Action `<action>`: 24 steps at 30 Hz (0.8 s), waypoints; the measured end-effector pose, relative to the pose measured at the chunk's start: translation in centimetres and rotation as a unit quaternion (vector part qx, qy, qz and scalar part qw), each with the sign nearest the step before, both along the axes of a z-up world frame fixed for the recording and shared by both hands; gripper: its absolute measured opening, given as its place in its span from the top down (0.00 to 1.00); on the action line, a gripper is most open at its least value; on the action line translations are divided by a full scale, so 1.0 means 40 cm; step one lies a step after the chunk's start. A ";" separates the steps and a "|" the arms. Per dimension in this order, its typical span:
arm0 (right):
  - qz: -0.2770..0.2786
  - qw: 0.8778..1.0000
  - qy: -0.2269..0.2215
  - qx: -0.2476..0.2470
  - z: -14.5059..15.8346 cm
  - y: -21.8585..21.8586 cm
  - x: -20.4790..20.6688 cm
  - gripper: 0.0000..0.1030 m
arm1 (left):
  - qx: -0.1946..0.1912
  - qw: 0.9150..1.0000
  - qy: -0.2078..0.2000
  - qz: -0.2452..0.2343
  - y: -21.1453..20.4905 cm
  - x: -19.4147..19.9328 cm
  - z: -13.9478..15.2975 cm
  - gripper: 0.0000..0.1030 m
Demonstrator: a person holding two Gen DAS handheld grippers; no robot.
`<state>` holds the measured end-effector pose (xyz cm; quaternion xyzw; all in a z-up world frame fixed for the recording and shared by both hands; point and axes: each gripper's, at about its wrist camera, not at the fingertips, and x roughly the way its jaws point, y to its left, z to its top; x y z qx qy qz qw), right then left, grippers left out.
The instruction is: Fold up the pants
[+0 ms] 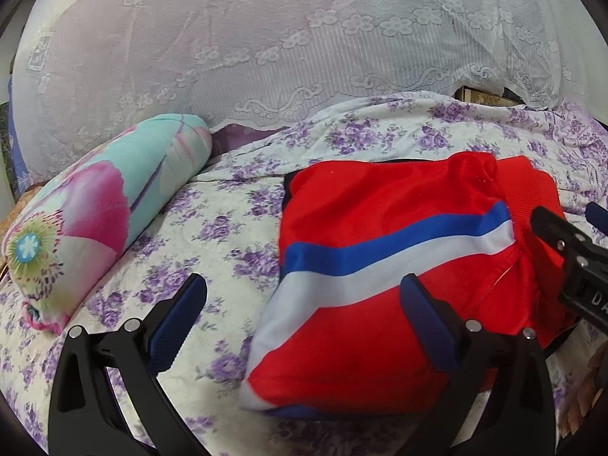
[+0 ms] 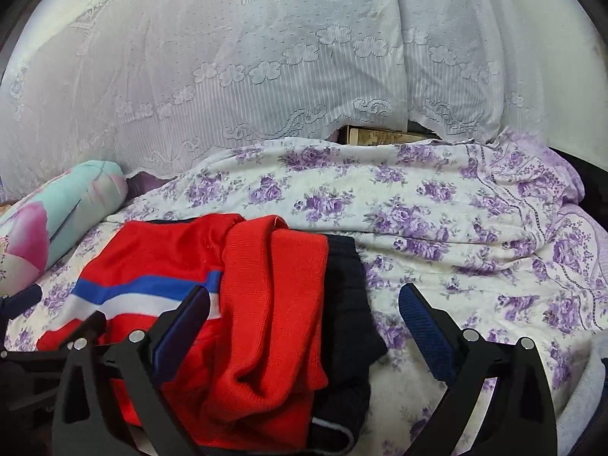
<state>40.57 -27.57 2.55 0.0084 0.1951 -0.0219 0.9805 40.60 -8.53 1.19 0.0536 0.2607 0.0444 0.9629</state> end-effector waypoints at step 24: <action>-0.031 0.994 0.024 0.098 -0.042 -0.064 -0.271 0.03 | -0.015 0.999 0.026 0.023 0.060 -0.290 -0.019 0.04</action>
